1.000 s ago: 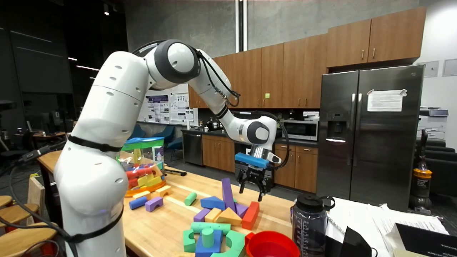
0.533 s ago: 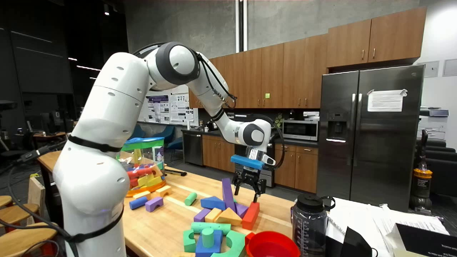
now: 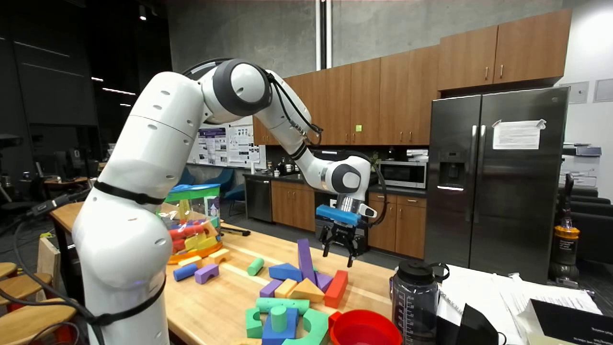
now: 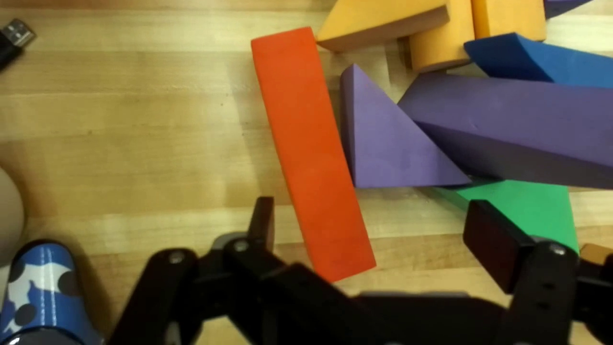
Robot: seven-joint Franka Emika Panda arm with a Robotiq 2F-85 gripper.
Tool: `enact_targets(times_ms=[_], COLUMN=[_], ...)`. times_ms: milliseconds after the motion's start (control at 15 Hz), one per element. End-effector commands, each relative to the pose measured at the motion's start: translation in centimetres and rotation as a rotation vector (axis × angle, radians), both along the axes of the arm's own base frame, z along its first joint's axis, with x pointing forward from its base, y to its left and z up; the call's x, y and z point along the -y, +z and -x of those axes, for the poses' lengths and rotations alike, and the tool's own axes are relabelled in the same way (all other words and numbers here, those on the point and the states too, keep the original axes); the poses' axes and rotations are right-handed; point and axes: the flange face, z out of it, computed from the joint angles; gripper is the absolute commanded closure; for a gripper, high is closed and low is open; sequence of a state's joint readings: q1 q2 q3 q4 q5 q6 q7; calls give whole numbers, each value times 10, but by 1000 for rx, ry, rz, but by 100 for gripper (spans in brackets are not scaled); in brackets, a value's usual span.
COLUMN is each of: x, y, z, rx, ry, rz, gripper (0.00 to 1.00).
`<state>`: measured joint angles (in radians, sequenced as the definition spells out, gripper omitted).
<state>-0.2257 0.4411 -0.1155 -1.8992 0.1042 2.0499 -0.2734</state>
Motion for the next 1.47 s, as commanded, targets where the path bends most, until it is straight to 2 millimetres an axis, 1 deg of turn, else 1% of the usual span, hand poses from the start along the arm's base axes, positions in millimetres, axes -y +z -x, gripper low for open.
enact_targets(times_ms=[0,200,400,667,800,933,1400], x=[1,-7,-12,-13,-12,-11,-3], y=[4,-3,-13,-26,-29,-29,-20], z=[-5,0,5,10,8,6,-9], rx=[36,27,10,-16,-17,-7,101], ry=[-24,-45,-50,-47,-47,-44,-43], rz=[-30,-64,-88,-97,-92,-82,-24], gripper=[0,0,0,0,0,0,0])
